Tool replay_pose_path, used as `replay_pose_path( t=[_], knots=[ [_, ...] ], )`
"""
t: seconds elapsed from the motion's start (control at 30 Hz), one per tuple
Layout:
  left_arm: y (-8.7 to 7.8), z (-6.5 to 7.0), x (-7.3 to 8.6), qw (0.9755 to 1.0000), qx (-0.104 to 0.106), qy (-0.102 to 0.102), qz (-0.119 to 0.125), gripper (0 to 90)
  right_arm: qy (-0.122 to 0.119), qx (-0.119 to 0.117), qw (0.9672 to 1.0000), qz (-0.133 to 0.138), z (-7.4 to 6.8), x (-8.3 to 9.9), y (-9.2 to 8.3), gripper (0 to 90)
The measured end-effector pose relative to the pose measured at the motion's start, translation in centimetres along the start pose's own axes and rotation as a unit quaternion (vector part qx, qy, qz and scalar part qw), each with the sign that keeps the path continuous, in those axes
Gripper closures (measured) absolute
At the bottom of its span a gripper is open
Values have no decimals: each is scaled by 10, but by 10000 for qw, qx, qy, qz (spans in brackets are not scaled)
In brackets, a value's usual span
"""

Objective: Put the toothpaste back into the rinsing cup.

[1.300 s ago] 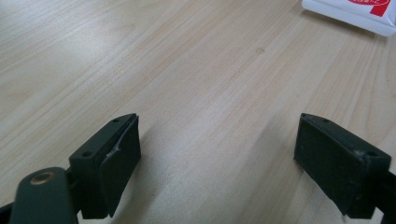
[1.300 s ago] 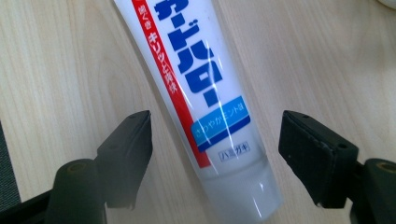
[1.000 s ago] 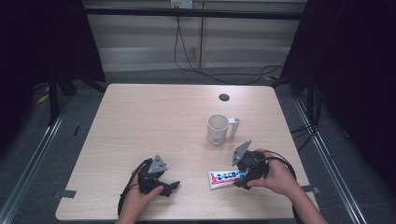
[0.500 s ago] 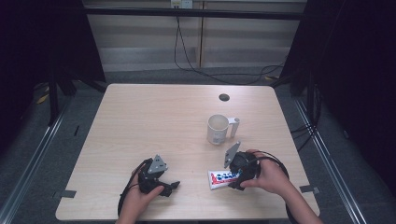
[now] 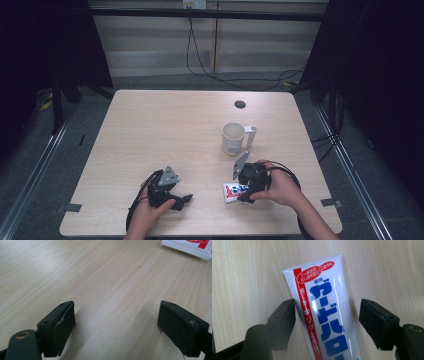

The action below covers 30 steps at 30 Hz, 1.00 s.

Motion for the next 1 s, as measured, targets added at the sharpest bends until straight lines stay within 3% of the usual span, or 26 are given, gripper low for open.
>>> replay_pose_path(
  t=[0.07,0.1,0.4,0.5,0.53,0.63,0.83,0.87,0.93,1.0],
  knots=[
    [0,0,0,10000,-1,-1,-1,143,68,-95,9999,9,-1,-2,1,332],
    [0,0,0,10000,0,-2,0,143,-20,-145,9999,54,0,-3,2,369],
    [0,0,0,10000,-3,5,7,143,16,-137,9998,-149,-2,-6,5,396],
    [0,0,0,10000,0,-2,0,143,21,-117,9997,-209,-4,-8,4,477],
    [0,0,0,10000,-2,0,1,143,5,-44,9997,-242,-4,-8,2,556],
    [0,0,0,10000,-1,-6,2,143,263,-90,9994,-186,-2,-9,-4,668],
    [0,0,0,10000,-1,1,-1,143,208,-27,9997,-120,-2,-10,-7,690],
    [0,0,0,10000,-2,6,7,143,328,9,9995,-11,-1,-10,-10,690],
    [0,0,0,10000,-2,5,9,143,336,-18,9994,4,-1,-10,-11,690],
    [0,0,0,10000,-2,8,7,143,416,-74,9989,199,1,-10,-17,690]
  ],
)
Point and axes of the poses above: each handheld gripper's, and its own axes: y roughly forward along the jaws, x roughly out of its underside, z roughly to its right, the point moved 6 cm from there along y, roughly forward along the jaws, and after that the axes turned 14 degrees about y, right-handed, at the moved point
